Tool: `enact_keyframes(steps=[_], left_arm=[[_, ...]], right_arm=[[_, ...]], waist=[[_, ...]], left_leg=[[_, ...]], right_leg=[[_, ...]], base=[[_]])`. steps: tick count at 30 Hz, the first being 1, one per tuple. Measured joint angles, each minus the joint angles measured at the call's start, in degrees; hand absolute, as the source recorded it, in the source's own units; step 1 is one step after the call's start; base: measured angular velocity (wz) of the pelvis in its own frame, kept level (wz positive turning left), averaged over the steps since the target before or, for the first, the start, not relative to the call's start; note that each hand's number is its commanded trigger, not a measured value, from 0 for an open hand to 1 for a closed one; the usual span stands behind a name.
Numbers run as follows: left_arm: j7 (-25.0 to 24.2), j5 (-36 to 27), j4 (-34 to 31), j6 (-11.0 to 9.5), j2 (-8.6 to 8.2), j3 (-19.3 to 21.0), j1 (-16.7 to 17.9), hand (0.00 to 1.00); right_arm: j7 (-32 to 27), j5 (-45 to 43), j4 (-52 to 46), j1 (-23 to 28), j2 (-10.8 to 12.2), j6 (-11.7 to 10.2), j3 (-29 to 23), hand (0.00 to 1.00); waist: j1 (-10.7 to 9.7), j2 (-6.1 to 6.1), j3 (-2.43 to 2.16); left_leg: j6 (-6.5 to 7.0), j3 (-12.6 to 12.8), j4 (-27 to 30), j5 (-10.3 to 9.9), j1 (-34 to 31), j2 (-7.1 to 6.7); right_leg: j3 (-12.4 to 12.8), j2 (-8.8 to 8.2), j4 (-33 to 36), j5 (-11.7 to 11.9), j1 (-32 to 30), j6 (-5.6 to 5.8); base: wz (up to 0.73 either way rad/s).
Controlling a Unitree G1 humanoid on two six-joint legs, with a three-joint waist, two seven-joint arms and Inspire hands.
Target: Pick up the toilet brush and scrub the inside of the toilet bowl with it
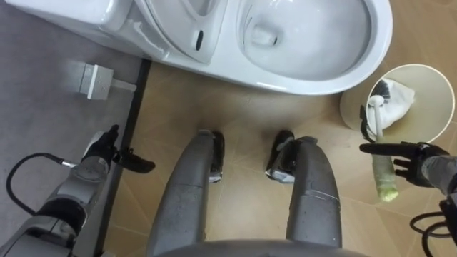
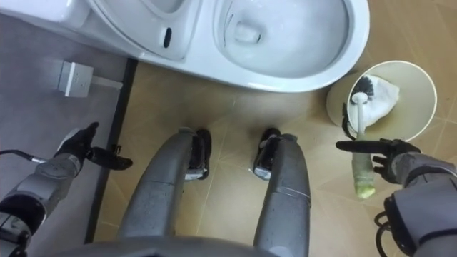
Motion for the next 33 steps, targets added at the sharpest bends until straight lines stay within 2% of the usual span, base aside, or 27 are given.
enact_keyframes(steps=[3, 10, 14, 15, 20, 30, 31, 32, 33], left_arm=[[0.00, 0.09, 0.26, -0.02, 0.00, 0.07, -0.21, 0.00], [0.11, 0.11, 1.23, 0.03, 0.02, 0.07, -2.54, 0.00], [0.55, 0.61, 1.13, 0.07, 0.03, 0.08, -3.86, 0.00], [0.59, 0.44, 1.12, 0.06, 0.01, 0.05, -4.01, 0.00], [2.06, 0.09, 0.64, -0.01, 0.01, 0.03, -4.39, 0.00], [4.19, 0.36, 0.82, -0.25, -0.09, 0.02, -6.27, 0.00], [4.19, 0.39, 0.82, -0.13, -0.08, 0.02, -6.48, 0.00], [4.19, 0.44, 0.75, -0.04, -0.09, 0.02, -6.53, 0.00], [4.19, 0.52, 0.75, -0.02, -0.12, 0.02, -6.52, 0.00]], right_arm=[[-0.03, -0.46, 0.09, -0.19, -0.03, -0.11, -0.06, 0.00], [-0.92, -2.35, 0.10, -2.10, -0.18, -0.12, -0.07, 0.00], [-1.55, -2.73, 0.12, -2.26, -0.19, -0.14, 0.03, 0.00], [-1.57, -2.95, 0.12, -2.16, -0.21, -0.14, 0.12, 0.00], [-2.97, -4.06, 0.06, -1.73, -0.15, -0.18, 0.22, 0.00], [-3.20, -4.78, 0.09, -2.25, -0.18, -0.63, 2.62, 0.00], [-3.05, -4.85, 0.09, -2.25, -0.18, -0.64, 3.24, 0.11], [-2.72, -4.93, 0.09, -2.22, -0.17, -0.61, 4.27, 0.40], [-2.49, -4.95, 0.09, -2.15, -0.16, -0.60, 4.68, 0.95]], waist=[[-0.04, 0.00, 0.00], [0.23, -0.04, 0.05], [0.25, -0.09, 0.54], [0.07, -0.10, 0.54], [0.29, -0.06, 0.56], [0.58, -0.05, 0.56], [0.60, -0.05, 0.55], [0.63, -0.05, 0.55], [0.64, -0.05, 0.55]], left_leg=[[0.03, -0.13, 0.00, 0.01, -0.30, -0.27], [0.09, -0.26, 2.69, 0.01, -4.97, -0.89], [0.02, -0.29, 4.29, 0.00, -6.40, -1.30], [-0.04, -0.35, 4.42, 0.04, -6.72, -1.48], [-0.82, -1.17, 5.13, 0.52, -8.94, -1.75], [-0.93, -1.31, 5.61, 0.52, -10.53, -1.82], [-0.93, -1.31, 5.64, 0.52, -10.70, -1.82], [-0.93, -1.31, 5.68, 0.52, -10.79, -1.82], [-0.92, -1.31, 5.68, 0.52, -10.78, -1.83]], right_leg=[[-0.39, -0.50, 0.26, -0.05, -0.25, -0.03], [-0.59, -1.67, 4.13, -0.29, -5.14, -0.27], [-0.84, -2.67, 6.18, -1.27, -6.50, -0.98], [-0.78, -2.84, 6.35, -1.45, -6.85, -1.00], [-1.16, -2.88, 7.16, -1.89, -8.88, -1.49], [-1.37, -3.19, 8.03, -2.25, -10.47, -1.88], [-1.36, -3.19, 8.03, -2.25, -10.60, -1.88], [-1.36, -3.18, 8.02, -2.25, -10.67, -1.88], [-1.36, -3.19, 8.02, -2.25, -10.67, -1.88]], base=[[0.07], [0.06], [0.11], [0.17], [0.07], [0.02], [0.00], [0.00], [0.00]])
